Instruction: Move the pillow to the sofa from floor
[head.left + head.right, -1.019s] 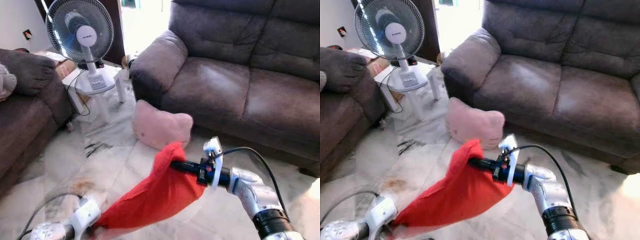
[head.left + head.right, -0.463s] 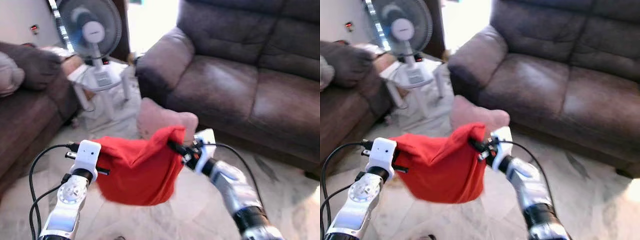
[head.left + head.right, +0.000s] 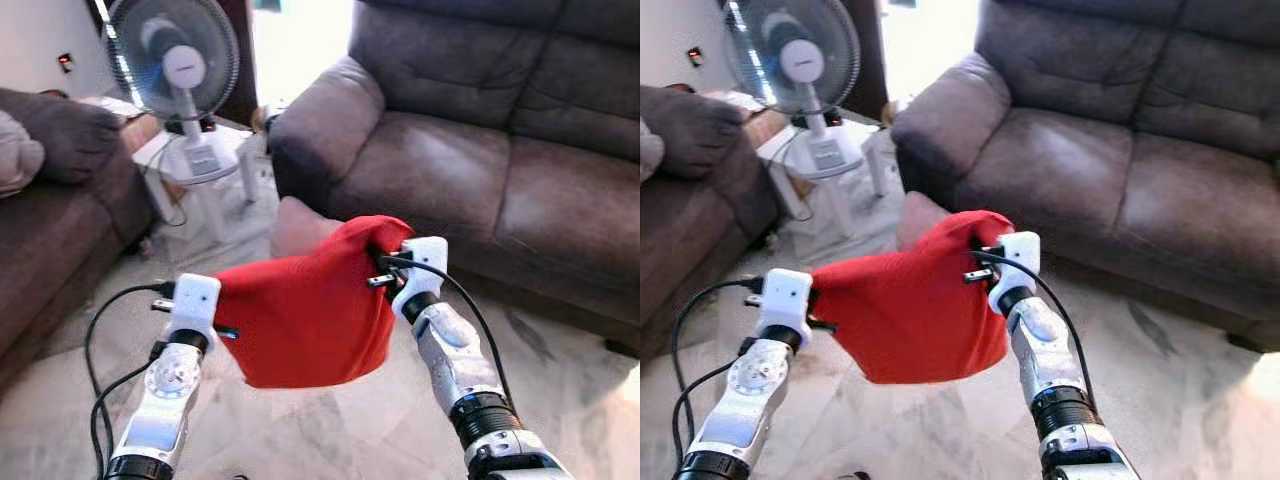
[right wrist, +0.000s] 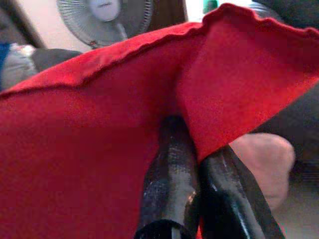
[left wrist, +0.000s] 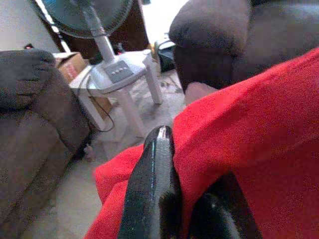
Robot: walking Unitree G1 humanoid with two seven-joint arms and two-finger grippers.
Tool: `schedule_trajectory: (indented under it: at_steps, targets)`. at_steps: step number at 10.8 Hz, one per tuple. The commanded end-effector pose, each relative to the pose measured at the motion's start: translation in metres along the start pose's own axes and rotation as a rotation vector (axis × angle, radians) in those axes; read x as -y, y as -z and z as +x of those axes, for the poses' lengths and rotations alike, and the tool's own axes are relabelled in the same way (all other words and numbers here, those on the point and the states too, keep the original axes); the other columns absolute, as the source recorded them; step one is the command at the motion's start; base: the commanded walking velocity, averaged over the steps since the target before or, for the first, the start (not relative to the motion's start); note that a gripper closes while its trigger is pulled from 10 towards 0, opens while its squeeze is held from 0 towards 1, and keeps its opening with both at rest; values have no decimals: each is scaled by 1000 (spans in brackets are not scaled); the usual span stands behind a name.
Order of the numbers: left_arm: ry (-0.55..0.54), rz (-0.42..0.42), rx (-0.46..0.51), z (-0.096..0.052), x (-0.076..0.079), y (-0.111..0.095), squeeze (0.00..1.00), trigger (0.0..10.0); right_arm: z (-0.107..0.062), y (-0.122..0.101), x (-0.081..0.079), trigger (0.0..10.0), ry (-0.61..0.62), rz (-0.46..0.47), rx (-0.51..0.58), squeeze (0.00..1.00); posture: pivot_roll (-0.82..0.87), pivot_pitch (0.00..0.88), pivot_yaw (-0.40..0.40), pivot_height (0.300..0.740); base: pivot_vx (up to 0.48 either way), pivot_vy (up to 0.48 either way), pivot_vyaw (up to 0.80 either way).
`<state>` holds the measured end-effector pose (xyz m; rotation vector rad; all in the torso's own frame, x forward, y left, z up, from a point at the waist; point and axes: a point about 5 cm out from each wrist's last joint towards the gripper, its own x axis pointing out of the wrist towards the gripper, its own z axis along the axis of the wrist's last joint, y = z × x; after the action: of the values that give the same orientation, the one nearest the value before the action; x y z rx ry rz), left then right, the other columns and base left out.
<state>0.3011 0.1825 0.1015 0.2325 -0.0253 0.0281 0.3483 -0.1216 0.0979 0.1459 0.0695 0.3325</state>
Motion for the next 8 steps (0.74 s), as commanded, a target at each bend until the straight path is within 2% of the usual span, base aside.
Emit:
schedule_trajectory:
  at_steps: [1,2,3,4,5,6,8]
  targets:
    - [-125,-21,120,7,-21,-21,0,10000,3,-7,3,10000,39,-7,38,0,125,143,-20,740,0,0,0]
    - [-152,-15,120,10,-23,-21,0,10000,3,-5,2,10000,40,-7,40,0,123,136,-19,740,0,0,0]
    - [-193,-36,129,14,-26,-24,0,10000,2,-3,-1,10000,37,-20,42,0,120,131,-18,740,0,-322,0]
    - [-197,-56,139,16,-25,-25,0,10000,2,-1,0,10000,51,-10,45,0,114,122,-17,740,0,-326,0]
    - [-200,-48,141,16,-25,-25,0,10000,2,-1,0,10000,52,-12,46,0,113,119,-17,740,0,0,0]
    - [-214,-78,137,16,-26,-23,0,10000,1,1,1,10000,46,-11,32,0,114,106,-21,740,0,0,-781]
    - [-215,-76,132,15,-26,-19,0,10000,2,2,-1,10000,36,-16,27,0,116,95,-25,740,0,0,-769]
